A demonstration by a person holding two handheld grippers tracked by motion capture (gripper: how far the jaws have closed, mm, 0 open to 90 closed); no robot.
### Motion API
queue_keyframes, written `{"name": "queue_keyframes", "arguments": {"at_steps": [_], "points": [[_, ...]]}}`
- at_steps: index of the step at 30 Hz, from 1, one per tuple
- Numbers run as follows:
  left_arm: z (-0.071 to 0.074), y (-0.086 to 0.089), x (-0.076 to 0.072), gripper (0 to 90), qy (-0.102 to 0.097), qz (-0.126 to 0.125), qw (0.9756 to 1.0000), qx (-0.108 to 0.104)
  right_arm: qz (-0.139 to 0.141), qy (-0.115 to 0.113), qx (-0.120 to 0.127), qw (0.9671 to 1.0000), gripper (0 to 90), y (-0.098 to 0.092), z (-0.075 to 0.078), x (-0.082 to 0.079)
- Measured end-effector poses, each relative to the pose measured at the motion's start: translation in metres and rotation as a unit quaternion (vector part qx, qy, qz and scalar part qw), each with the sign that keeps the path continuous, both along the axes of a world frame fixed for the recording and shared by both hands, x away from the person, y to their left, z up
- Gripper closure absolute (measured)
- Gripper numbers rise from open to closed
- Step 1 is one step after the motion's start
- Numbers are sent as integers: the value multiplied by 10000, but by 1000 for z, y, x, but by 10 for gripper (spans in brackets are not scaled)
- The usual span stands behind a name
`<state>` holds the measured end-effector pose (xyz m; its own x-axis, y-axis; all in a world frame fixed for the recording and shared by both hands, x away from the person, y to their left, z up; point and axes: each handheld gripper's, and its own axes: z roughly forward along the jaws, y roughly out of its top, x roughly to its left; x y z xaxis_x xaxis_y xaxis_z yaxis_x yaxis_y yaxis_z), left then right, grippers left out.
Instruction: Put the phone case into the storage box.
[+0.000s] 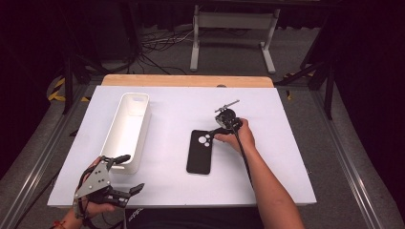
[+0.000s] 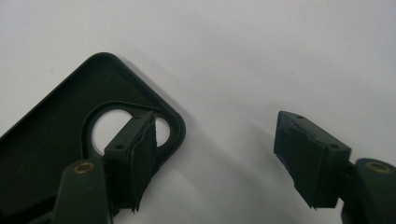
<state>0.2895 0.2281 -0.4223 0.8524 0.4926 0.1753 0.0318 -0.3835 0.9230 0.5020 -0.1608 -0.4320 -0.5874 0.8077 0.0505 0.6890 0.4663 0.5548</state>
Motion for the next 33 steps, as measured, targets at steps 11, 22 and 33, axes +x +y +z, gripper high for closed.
{"name": "queue_keyframes", "arguments": {"at_steps": [11,22,33], "points": [[-1,-3,-4,64,-30,-33,9999,97,31,17,-100,9999,471,11,-4,4],[-1,-4,-2,64,35,-68,9998,169,243,-115,-389,9989,707,22,-4,-7],[-2,-4,0,63,110,-51,9998,133,480,-314,-353,9977,811,23,-6,-11]]}}
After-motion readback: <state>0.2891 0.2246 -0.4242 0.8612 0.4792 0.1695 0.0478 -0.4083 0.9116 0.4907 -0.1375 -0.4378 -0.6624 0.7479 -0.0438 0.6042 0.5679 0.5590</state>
